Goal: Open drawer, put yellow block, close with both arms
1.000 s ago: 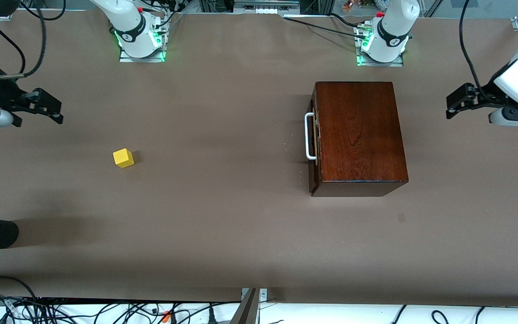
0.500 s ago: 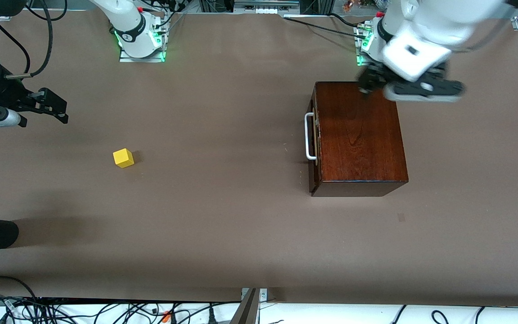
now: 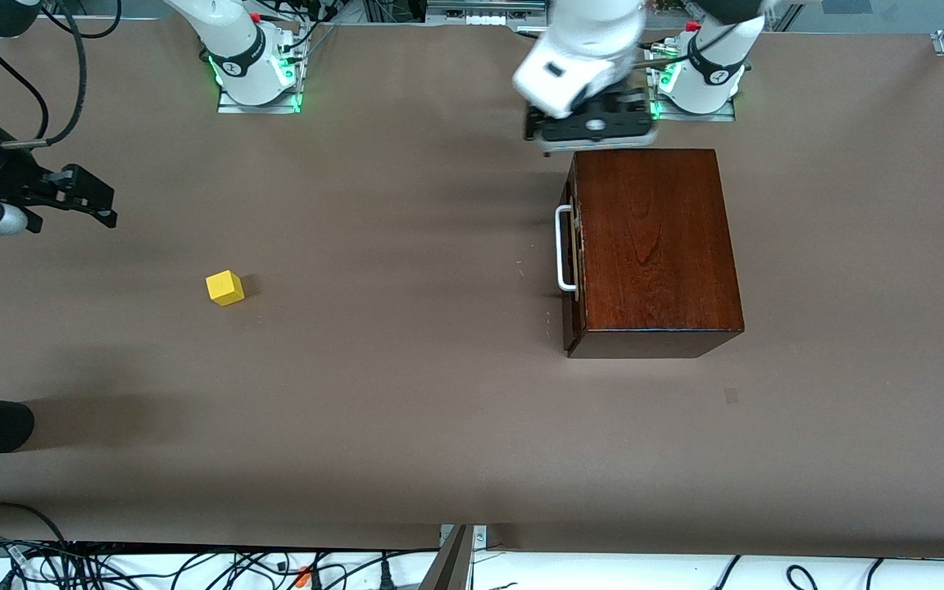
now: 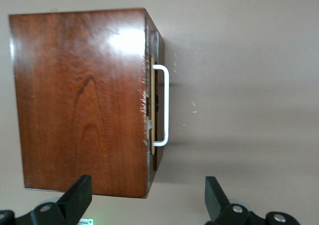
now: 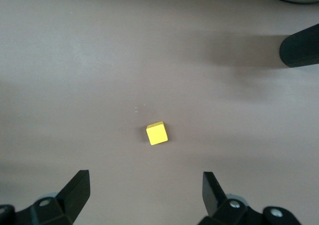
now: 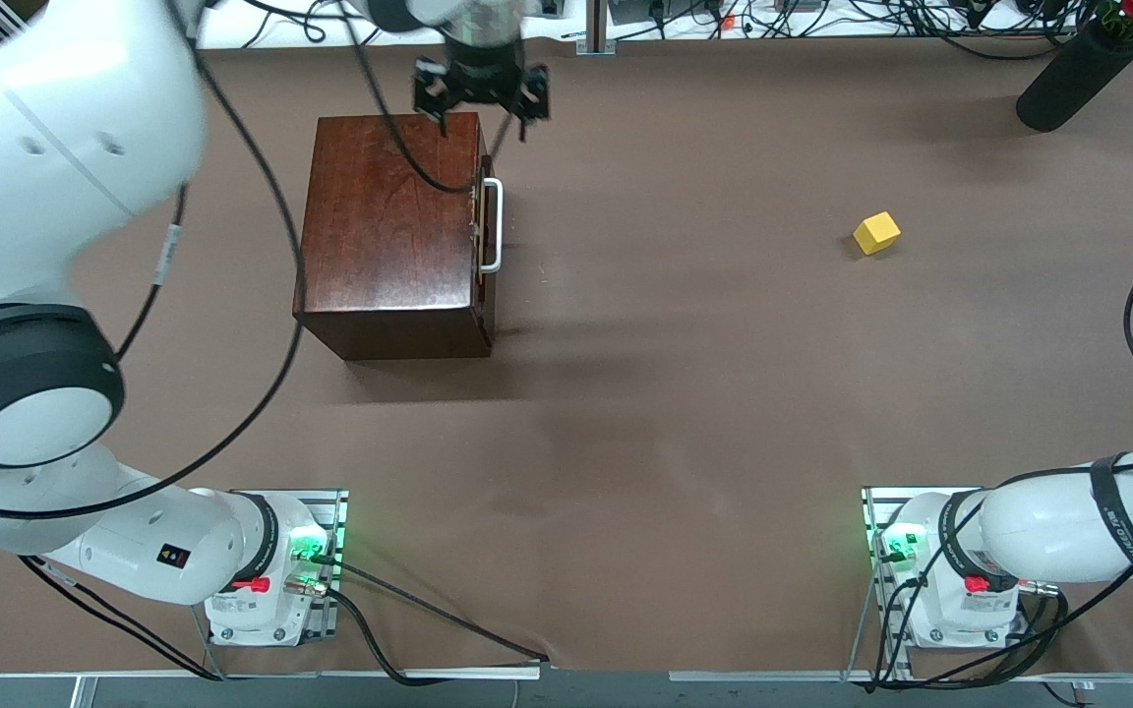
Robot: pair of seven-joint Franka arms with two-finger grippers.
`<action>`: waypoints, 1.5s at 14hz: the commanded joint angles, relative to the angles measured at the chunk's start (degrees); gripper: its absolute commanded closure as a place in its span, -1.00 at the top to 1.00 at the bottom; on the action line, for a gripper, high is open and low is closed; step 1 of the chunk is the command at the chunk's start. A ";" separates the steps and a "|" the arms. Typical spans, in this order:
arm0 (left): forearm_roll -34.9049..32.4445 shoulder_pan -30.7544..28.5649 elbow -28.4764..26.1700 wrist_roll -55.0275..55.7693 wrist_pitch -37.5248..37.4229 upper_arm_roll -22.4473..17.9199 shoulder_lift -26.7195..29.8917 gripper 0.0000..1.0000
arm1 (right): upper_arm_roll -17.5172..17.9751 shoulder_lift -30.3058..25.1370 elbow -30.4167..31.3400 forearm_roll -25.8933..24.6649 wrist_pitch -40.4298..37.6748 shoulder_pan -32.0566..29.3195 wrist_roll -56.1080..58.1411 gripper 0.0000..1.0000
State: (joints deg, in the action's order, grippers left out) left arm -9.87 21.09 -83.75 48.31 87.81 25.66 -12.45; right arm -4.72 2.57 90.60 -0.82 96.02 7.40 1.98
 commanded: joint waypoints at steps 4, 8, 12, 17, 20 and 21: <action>-5.95 3.34 2.81 2.32 2.71 -0.26 -7.85 1.00 | 0.07 0.42 -0.95 0.56 -1.27 -0.37 -0.14 1.00; -10.51 4.04 2.28 2.49 5.61 -0.26 -13.03 1.00 | 0.07 0.51 -1.13 0.47 -1.28 -0.37 -0.31 1.00; -14.38 4.75 1.66 3.72 8.69 -0.61 -18.04 1.00 | 0.07 0.51 -1.13 0.47 -1.27 -0.37 -0.23 1.00; -17.20 3.96 -2.28 3.90 12.29 -1.05 -18.75 1.00 | -0.02 0.60 -1.13 0.47 -1.10 -0.46 0.04 1.00; -17.99 3.87 -2.82 5.12 12.91 -1.84 -20.16 1.00 | -0.02 0.59 -1.13 0.47 -1.01 -0.46 -0.05 1.00; -19.13 3.87 -2.99 6.35 13.17 -1.84 -20.51 1.00 | -0.02 0.60 -1.13 0.47 -0.93 -0.46 -0.14 1.00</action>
State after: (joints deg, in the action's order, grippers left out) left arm -26.35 24.95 -85.85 52.32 99.79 24.00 -32.54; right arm -4.80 2.68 90.60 -0.82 95.60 7.27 1.98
